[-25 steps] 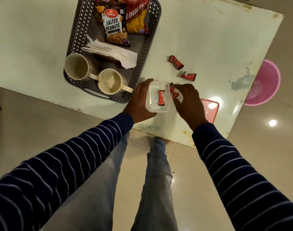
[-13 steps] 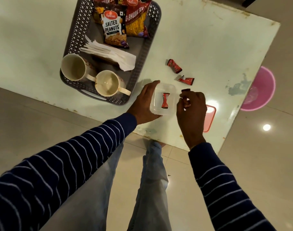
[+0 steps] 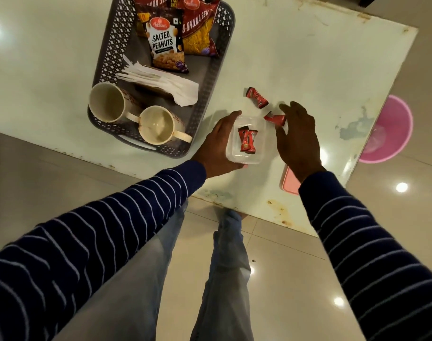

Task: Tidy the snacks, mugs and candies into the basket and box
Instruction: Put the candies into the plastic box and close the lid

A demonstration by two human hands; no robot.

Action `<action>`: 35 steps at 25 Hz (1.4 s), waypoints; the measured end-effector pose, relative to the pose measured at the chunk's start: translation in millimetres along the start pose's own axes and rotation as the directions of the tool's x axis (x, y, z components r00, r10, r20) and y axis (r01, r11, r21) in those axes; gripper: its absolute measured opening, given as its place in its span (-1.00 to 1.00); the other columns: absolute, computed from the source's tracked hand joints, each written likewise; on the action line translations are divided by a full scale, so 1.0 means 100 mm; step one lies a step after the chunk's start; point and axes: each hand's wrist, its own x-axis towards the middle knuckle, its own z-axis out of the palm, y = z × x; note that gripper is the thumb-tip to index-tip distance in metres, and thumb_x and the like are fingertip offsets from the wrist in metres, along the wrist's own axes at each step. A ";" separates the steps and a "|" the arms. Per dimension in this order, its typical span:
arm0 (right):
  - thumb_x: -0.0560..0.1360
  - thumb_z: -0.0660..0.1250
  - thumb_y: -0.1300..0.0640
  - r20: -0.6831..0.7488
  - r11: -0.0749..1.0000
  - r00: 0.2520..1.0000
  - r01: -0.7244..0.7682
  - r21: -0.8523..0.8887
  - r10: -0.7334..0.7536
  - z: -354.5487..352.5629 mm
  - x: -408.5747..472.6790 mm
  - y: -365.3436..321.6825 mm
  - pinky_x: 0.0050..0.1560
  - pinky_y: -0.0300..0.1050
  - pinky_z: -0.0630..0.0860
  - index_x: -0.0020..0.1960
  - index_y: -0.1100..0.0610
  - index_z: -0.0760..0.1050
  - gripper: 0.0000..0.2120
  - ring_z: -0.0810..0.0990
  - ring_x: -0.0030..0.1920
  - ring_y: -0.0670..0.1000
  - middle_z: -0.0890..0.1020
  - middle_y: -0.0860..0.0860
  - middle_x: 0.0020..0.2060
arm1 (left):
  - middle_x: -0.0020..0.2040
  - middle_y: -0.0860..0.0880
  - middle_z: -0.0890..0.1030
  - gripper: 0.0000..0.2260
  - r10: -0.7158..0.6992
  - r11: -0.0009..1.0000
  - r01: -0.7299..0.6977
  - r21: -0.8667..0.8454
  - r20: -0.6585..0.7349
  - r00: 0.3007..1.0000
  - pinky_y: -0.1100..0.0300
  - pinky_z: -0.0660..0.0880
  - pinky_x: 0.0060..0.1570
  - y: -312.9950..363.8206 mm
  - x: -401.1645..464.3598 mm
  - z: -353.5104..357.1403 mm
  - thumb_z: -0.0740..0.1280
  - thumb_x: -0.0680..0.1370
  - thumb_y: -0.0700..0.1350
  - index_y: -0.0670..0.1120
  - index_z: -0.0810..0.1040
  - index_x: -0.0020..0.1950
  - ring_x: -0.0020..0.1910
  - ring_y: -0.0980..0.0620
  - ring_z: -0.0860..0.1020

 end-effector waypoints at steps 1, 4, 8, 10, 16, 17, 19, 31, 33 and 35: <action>0.58 0.28 0.18 0.058 0.994 0.997 0.047 -0.101 -0.041 0.01 0.05 0.05 0.27 0.03 0.43 0.43 0.12 0.37 -0.58 0.36 0.39 0.18 0.38 0.10 0.44 | 0.49 -0.02 0.25 0.04 -0.004 1.000 0.004 -0.003 0.000 1.000 0.09 0.39 0.37 -0.01 -0.01 0.00 0.61 0.26 0.10 -0.01 0.05 0.55 0.44 0.02 0.29; 0.60 0.27 0.13 0.112 0.927 0.984 0.168 -0.336 -0.137 0.07 0.03 0.09 0.02 0.13 0.57 0.27 0.16 0.46 -0.73 0.49 0.18 0.19 0.51 0.13 0.22 | 0.50 -0.03 0.25 0.04 -0.006 1.000 0.006 -0.006 0.010 1.000 0.13 0.33 0.40 -0.04 -0.01 0.02 0.60 0.27 0.13 -0.03 0.04 0.55 0.46 0.02 0.27; 0.59 0.28 0.08 -0.024 0.995 0.998 -0.056 -0.088 0.055 0.14 -0.14 0.12 -0.09 -0.12 0.49 0.15 0.19 0.50 -0.79 0.55 0.04 0.11 0.56 0.12 0.06 | 0.52 -0.05 0.22 0.03 0.025 0.998 -0.026 0.052 0.027 0.999 0.03 0.31 0.45 -0.09 0.03 0.02 0.56 0.29 0.18 -0.08 0.03 0.55 0.49 -0.02 0.25; 0.53 0.36 0.08 -0.138 0.947 0.953 -0.235 0.218 0.269 0.05 -0.17 0.07 -0.11 -0.33 0.42 0.11 0.18 0.52 -0.78 0.60 -0.02 0.05 0.59 0.09 0.03 | 0.52 -0.05 0.22 0.02 0.026 0.999 -0.027 0.047 0.028 0.999 0.00 0.30 0.45 -0.09 0.07 0.02 0.54 0.31 0.20 -0.09 0.03 0.56 0.49 -0.02 0.24; 0.48 0.44 -0.03 -0.177 0.937 0.983 0.015 0.348 0.050 -0.03 -0.35 -0.48 -0.27 -0.51 0.41 0.11 0.11 0.56 -0.71 0.52 -0.20 -0.18 0.53 -0.10 -0.05 | 0.52 -0.06 0.23 -0.01 0.024 0.997 -0.024 0.078 0.000 1.000 0.28 0.15 0.40 -0.07 0.12 -0.01 0.52 0.32 0.23 -0.05 0.04 0.55 0.47 0.06 0.23; 0.50 0.42 -0.03 -0.189 0.935 0.980 0.014 0.355 0.057 -0.02 -0.30 -0.50 -0.26 -0.52 0.40 0.12 0.12 0.57 -0.72 0.51 -0.19 -0.17 0.53 -0.08 -0.05 | 0.51 -0.06 0.25 0.00 0.027 0.997 -0.027 0.070 -0.002 1.000 0.20 0.22 0.39 -0.08 0.11 -0.03 0.54 0.31 0.21 -0.05 0.05 0.55 0.47 0.01 0.26; 0.55 0.36 0.05 -0.229 0.931 0.970 0.008 0.365 0.082 -0.06 -0.09 -0.44 -0.20 -0.52 0.42 0.13 0.16 0.57 -0.77 0.54 -0.12 -0.12 0.58 0.02 -0.03 | 0.49 -0.06 0.27 0.00 0.035 0.999 -0.035 0.030 0.004 0.999 0.09 0.34 0.37 -0.09 0.09 -0.07 0.58 0.29 0.15 -0.05 0.07 0.55 0.44 -0.01 0.31; 0.53 0.36 0.08 0.134 0.973 0.977 0.184 -0.137 -0.165 0.06 0.63 -0.21 -0.03 0.03 0.51 0.24 0.04 0.54 -0.72 0.49 0.15 0.14 0.53 0.07 0.12 | 0.47 -0.10 0.27 0.00 0.045 0.999 -0.045 -0.010 0.014 0.999 0.24 0.34 0.27 -0.08 0.04 -0.07 0.61 0.30 0.04 -0.11 0.08 0.55 0.40 0.00 0.32; 0.57 0.29 0.07 0.095 0.983 0.988 0.131 -0.127 -0.119 0.12 0.59 -0.22 -0.06 0.01 0.51 0.15 0.08 0.58 -0.80 0.51 0.10 0.12 0.54 0.07 0.04 | 0.47 -0.11 0.27 -0.01 0.049 0.999 -0.049 -0.017 0.026 0.998 0.25 0.33 0.28 -0.08 0.04 -0.09 0.60 0.31 0.03 -0.12 0.09 0.55 0.40 0.01 0.31; 0.57 0.29 0.09 0.020 0.999 0.999 0.028 -0.039 -0.027 0.13 0.51 -0.18 -0.05 0.01 0.52 0.09 0.13 0.59 -0.82 0.55 0.04 0.12 0.55 0.10 0.02 | 0.46 -0.11 0.28 -0.02 0.055 0.998 -0.054 -0.021 0.036 0.998 0.25 0.33 0.29 -0.08 0.04 -0.10 0.60 0.31 0.04 -0.12 0.09 0.54 0.39 0.07 0.30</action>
